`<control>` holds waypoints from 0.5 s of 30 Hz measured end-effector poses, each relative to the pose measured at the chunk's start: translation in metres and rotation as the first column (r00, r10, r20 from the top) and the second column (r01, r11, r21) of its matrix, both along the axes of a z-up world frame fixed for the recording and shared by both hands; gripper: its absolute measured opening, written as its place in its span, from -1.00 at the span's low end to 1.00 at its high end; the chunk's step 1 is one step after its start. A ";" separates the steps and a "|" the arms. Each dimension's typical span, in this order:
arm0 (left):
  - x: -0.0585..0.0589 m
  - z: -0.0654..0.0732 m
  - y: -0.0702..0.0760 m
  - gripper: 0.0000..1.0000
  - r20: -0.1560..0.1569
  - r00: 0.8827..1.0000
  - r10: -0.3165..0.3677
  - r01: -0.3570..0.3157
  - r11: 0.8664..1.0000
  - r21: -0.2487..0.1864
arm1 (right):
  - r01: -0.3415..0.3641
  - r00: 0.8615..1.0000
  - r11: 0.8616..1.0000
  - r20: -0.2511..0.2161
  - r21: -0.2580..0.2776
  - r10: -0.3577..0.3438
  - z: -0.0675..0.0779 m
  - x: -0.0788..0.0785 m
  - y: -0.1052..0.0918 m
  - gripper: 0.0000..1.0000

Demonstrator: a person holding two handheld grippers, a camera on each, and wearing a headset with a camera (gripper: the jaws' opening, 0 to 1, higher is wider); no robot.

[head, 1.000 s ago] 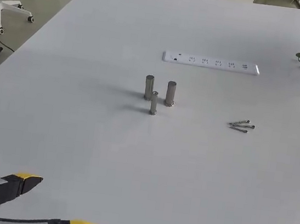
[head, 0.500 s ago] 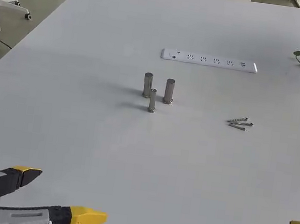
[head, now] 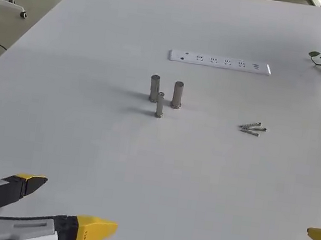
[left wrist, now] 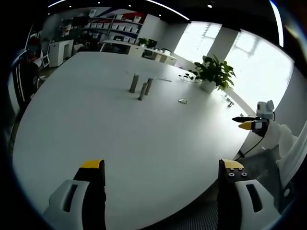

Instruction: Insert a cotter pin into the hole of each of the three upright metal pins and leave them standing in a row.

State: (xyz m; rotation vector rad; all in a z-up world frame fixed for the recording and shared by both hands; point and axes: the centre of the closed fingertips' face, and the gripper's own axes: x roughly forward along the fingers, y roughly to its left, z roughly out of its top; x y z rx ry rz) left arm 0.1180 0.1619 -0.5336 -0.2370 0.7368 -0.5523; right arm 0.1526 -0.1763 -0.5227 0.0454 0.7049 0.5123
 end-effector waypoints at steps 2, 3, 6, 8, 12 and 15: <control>0.003 0.002 -0.002 0.96 0.010 1.000 0.001 -0.001 1.000 -0.015 | 0.003 1.000 1.000 0.001 0.002 -0.003 0.000 0.000 0.000 0.86; 0.006 0.003 -0.003 0.96 0.016 1.000 0.005 -0.005 1.000 -0.018 | 0.004 1.000 1.000 -0.001 0.003 -0.004 0.000 0.000 -0.001 0.85; 0.010 0.003 -0.005 0.95 0.018 1.000 0.003 -0.002 1.000 -0.019 | 0.006 1.000 1.000 -0.002 0.000 -0.006 0.000 0.000 -0.002 0.85; 0.014 0.003 -0.009 0.94 0.023 1.000 -0.010 0.010 1.000 -0.017 | 0.006 1.000 1.000 -0.002 0.000 -0.006 0.000 0.000 -0.002 0.85; 0.026 0.008 -0.015 0.93 0.051 0.998 -0.020 0.022 1.000 -0.021 | 0.007 1.000 1.000 -0.002 -0.001 -0.007 0.001 -0.001 -0.001 0.84; 0.036 0.014 -0.021 0.92 0.080 0.996 -0.030 0.032 0.999 -0.026 | 0.009 1.000 1.000 -0.004 -0.002 -0.009 0.001 -0.001 -0.001 0.84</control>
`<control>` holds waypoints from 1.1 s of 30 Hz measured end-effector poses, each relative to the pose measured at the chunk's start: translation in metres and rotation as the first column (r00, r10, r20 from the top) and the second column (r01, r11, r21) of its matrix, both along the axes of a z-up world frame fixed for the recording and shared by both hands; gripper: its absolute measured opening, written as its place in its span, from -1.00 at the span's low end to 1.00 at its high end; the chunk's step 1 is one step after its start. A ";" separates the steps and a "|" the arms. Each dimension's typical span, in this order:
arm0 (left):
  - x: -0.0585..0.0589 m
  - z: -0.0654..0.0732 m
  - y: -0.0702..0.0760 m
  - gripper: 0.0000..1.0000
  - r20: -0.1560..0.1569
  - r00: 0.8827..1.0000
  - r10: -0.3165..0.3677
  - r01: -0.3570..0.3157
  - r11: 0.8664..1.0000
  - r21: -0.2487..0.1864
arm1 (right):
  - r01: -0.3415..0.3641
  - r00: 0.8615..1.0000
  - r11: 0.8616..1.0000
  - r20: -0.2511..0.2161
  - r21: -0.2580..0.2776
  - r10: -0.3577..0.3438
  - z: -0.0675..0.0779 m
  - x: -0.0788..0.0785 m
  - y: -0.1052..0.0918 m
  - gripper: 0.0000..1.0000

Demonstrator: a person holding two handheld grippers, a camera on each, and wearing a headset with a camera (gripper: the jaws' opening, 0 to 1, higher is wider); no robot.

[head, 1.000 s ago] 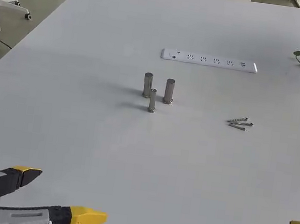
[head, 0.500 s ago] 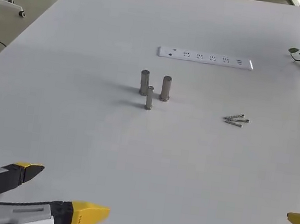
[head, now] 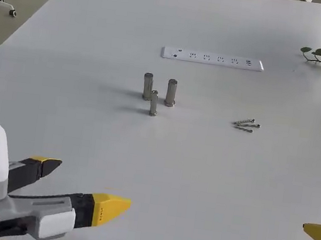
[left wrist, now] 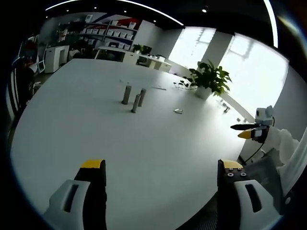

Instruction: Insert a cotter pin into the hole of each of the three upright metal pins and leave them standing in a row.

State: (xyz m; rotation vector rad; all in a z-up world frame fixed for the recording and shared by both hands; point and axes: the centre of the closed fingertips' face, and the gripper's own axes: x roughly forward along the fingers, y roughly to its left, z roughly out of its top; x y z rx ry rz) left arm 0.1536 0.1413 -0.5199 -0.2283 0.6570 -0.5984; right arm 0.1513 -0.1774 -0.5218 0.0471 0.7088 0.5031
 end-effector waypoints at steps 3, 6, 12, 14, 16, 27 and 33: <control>0.009 0.004 -0.006 0.86 0.016 0.999 -0.034 0.034 0.999 0.006 | 0.017 1.000 1.000 0.006 0.002 -0.017 0.001 0.001 -0.002 0.84; 0.020 0.003 -0.009 0.86 0.031 0.996 -0.087 0.086 0.995 0.050 | 0.023 1.000 1.000 0.005 0.003 -0.023 0.001 0.000 -0.003 0.84; 0.042 0.002 -0.011 0.85 0.058 0.988 -0.143 0.137 0.986 0.091 | 0.035 0.999 0.999 0.002 0.006 -0.035 -0.001 -0.002 -0.005 0.84; 0.049 0.001 -0.012 0.83 0.067 0.986 -0.151 0.145 0.985 0.089 | 0.039 0.999 0.999 0.002 0.007 -0.039 -0.001 -0.003 -0.005 0.84; 0.055 0.000 -0.013 0.81 0.071 0.985 -0.155 0.149 0.985 0.087 | 0.041 0.999 0.999 0.001 0.009 -0.041 -0.001 -0.004 -0.005 0.84; 0.091 -0.009 -0.018 0.71 0.087 0.975 -0.205 0.194 0.974 0.117 | 0.090 0.996 0.996 0.028 0.012 -0.090 0.002 -0.005 -0.006 0.81; 0.111 -0.007 -0.023 0.57 0.110 0.969 -0.220 0.209 0.972 0.106 | 0.101 0.995 0.995 0.026 0.005 -0.101 0.001 -0.006 -0.006 0.81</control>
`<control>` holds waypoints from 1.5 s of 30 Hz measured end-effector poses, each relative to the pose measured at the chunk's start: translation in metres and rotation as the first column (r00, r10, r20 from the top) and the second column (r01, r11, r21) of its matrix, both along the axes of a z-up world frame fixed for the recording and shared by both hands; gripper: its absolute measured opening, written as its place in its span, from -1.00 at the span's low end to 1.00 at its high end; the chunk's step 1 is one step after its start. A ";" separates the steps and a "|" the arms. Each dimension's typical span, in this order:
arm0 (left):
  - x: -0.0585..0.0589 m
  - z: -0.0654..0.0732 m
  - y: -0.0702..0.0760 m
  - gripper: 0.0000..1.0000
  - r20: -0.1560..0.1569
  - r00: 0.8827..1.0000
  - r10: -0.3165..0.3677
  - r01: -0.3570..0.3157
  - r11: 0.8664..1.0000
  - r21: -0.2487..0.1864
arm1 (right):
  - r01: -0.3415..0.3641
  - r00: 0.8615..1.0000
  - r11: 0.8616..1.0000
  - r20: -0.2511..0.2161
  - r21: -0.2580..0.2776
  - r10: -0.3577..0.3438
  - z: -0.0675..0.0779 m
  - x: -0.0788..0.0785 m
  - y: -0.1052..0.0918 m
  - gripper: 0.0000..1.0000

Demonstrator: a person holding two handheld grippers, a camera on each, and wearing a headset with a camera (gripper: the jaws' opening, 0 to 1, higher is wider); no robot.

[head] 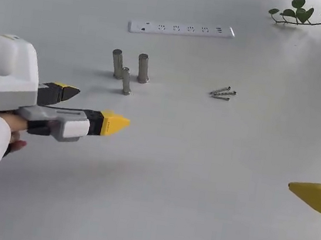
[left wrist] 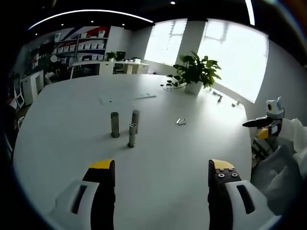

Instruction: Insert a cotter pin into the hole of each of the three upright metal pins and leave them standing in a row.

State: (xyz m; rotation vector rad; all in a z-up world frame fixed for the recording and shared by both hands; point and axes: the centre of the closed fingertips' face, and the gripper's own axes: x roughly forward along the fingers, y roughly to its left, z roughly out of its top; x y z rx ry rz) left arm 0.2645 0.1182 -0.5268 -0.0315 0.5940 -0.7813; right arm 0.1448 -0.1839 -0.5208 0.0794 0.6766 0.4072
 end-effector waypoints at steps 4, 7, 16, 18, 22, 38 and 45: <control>0.014 -0.003 -0.004 0.46 0.007 1.000 -0.016 0.016 1.000 0.012 | 0.005 1.000 1.000 -0.004 -0.002 -0.005 -0.001 0.000 -0.001 0.81; 0.021 -0.007 -0.008 0.35 0.008 0.999 -0.040 0.039 0.999 0.028 | 0.008 1.000 1.000 -0.006 -0.005 -0.008 -0.002 -0.001 -0.001 0.80; 0.050 -0.013 -0.014 0.24 0.024 0.998 -0.053 0.052 0.998 0.037 | 0.007 1.000 1.000 -0.013 -0.010 -0.007 -0.005 -0.003 -0.001 0.74; 0.057 -0.014 -0.013 0.16 0.026 0.998 -0.057 0.056 0.997 0.053 | 0.006 1.000 1.000 -0.020 -0.013 -0.006 -0.007 -0.003 -0.001 0.74; 0.073 -0.014 -0.013 0.09 0.034 0.998 -0.054 0.052 0.997 0.057 | 0.017 1.000 1.000 -0.021 -0.009 -0.017 -0.008 -0.002 -0.003 0.75; 0.099 -0.026 -0.029 -0.36 0.113 0.984 -0.140 0.122 0.980 0.156 | 0.043 0.999 0.999 -0.026 -0.004 -0.043 -0.010 -0.003 -0.008 0.77; 0.102 -0.035 -0.031 -0.50 0.097 0.984 -0.147 0.128 0.975 0.180 | 0.049 0.999 0.999 -0.024 -0.002 -0.049 -0.010 -0.004 -0.010 0.77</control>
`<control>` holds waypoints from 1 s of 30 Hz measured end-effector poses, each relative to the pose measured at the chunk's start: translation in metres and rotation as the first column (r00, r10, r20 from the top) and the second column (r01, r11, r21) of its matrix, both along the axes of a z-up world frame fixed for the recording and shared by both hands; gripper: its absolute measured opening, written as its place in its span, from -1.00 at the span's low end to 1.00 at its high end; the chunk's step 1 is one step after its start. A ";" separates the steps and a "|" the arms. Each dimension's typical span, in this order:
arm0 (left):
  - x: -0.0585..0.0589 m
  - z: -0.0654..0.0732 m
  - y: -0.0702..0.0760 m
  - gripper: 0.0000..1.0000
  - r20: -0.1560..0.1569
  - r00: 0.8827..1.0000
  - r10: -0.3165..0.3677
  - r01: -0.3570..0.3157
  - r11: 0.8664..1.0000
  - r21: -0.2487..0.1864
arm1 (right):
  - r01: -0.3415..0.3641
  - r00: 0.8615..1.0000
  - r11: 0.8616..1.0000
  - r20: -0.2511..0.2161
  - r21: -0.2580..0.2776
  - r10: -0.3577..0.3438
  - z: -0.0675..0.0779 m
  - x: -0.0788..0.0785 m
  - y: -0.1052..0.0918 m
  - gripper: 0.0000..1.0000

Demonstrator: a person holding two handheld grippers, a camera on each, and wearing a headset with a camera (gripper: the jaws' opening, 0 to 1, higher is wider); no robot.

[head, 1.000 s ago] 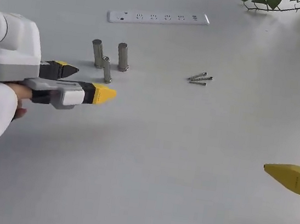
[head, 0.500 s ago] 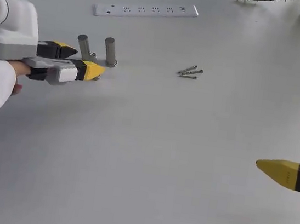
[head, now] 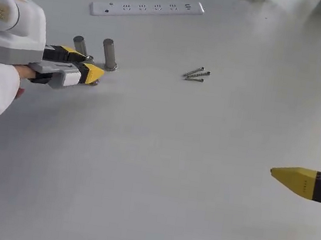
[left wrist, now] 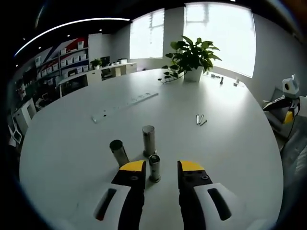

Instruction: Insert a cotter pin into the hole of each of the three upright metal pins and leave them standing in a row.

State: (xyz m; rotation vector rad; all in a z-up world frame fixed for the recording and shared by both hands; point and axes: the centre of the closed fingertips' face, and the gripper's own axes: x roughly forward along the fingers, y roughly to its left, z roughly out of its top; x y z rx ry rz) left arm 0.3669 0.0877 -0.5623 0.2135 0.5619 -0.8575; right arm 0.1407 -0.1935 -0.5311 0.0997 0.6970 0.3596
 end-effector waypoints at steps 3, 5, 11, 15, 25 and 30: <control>0.002 -0.005 -0.001 -0.64 0.006 1.000 -0.004 0.004 1.000 0.026 | 0.001 1.000 1.000 0.000 0.004 -0.001 0.000 -0.001 0.000 0.77; 0.001 -0.007 -0.001 -0.67 0.011 1.000 -0.011 0.011 0.999 0.045 | 0.001 1.000 1.000 0.000 0.003 -0.001 -0.001 -0.001 0.000 0.77; 0.004 -0.007 0.001 -0.85 0.019 1.000 -0.004 0.003 0.999 0.045 | -0.002 1.000 1.000 -0.002 0.001 0.002 -0.001 -0.001 0.000 0.77; 0.002 -0.006 0.000 -0.85 0.024 1.000 -0.017 0.016 0.998 0.054 | -0.003 1.000 1.000 -0.003 0.000 0.003 -0.001 -0.001 0.001 0.77; -0.008 -0.004 -0.003 -0.86 0.039 0.998 -0.039 0.035 0.995 0.095 | -0.005 1.000 1.000 -0.002 -0.002 0.005 -0.001 0.000 0.001 0.76; -0.016 0.001 -0.005 -0.87 0.048 0.998 -0.044 0.039 0.993 0.112 | -0.009 1.000 1.000 0.003 0.001 0.009 0.000 0.001 0.002 0.76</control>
